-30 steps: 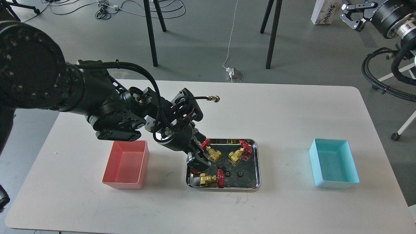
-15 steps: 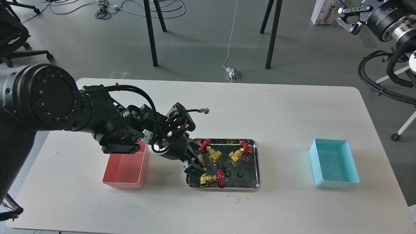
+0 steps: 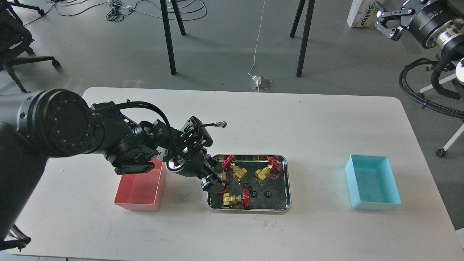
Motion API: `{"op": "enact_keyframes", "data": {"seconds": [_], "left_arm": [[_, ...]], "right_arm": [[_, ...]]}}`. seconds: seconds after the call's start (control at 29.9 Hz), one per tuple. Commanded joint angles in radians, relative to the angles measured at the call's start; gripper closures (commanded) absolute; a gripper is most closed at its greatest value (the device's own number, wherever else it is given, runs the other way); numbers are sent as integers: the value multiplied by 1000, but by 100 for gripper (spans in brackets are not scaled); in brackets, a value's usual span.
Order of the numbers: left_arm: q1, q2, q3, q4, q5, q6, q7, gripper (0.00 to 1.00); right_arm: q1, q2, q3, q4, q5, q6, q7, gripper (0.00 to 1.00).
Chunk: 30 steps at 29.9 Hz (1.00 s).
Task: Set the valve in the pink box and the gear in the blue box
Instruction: 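Lower the left gripper onto a red-handled brass valve and grasp it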
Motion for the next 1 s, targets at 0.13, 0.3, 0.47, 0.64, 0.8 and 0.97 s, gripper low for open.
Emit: {"op": "enact_keyframes", "data": {"seconds": [0.13,0.3,0.47,0.64,0.8,0.97], "left_arm": [[5,0,1,1,4,1,0,33],[17,2,1,1,33,1,0,37],[20,2,-1,3,33,2,0,38],[20,0,-6,3,33,4,0,47],[20,3,-7,4,33,4,0,53],[20,3,-6,4,33,28,0,64]], "right_arm": [[-2,2,-1,0,0,0,0,0],[-8,2,-1,0,0,0,0,0],[-9,2,1,-2,0,0,0,0],[-20,2,1,-2,0,0,0,0],[-23,2,1,-2,0,0,0,0],[-23,2,1,-2,0,0,0,0]]}}
